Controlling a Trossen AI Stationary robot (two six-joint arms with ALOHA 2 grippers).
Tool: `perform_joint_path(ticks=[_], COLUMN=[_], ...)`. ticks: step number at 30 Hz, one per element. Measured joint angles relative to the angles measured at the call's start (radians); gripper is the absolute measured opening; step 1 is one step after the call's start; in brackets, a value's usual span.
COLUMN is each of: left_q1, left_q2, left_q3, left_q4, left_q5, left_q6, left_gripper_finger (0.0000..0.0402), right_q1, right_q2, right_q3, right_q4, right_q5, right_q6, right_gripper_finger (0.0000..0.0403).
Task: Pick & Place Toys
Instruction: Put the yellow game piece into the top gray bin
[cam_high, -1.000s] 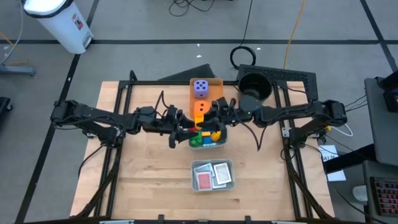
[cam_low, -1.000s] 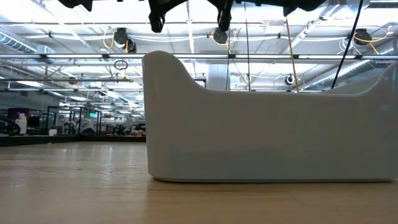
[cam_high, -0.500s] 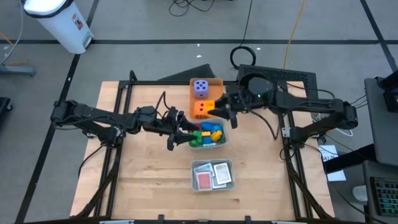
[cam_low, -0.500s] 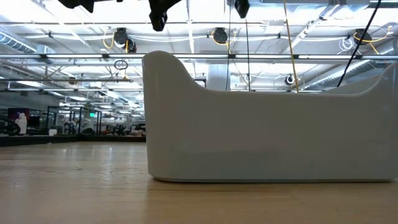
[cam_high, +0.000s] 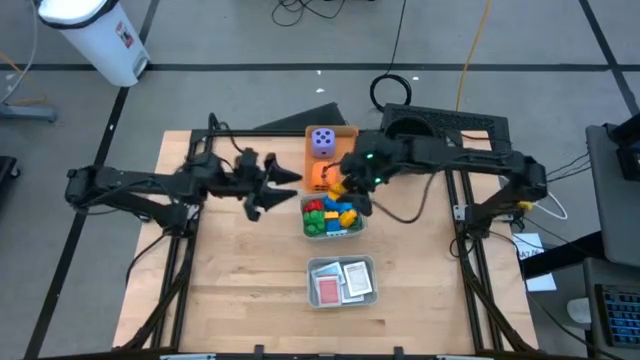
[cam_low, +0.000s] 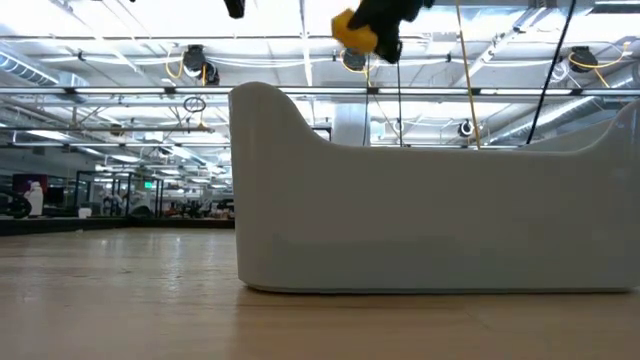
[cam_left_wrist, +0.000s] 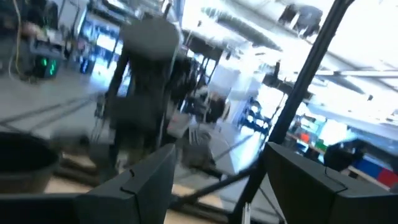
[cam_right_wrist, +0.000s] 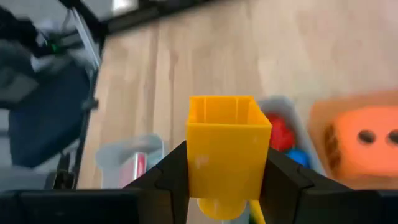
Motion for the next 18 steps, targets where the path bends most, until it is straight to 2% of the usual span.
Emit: perform_joint_path(ticks=[9, 18], left_q1=[0.024, 0.021], left_q2=[-0.125, -0.128], left_q3=[0.0, 0.0], left_q4=[-0.126, -0.217], left_q5=[-0.046, -0.061], left_q6=[0.017, 0.011], left_gripper_finger=[0.025, 0.025], right_q1=[0.039, 0.075], right_q2=[0.177, 0.338], right_q3=[0.0, 0.001], right_q4=[-0.047, -0.124], right_q5=[-0.024, -0.022], right_q6=[-0.05, -0.099], right_gripper_finger=[0.0132, 0.0132])
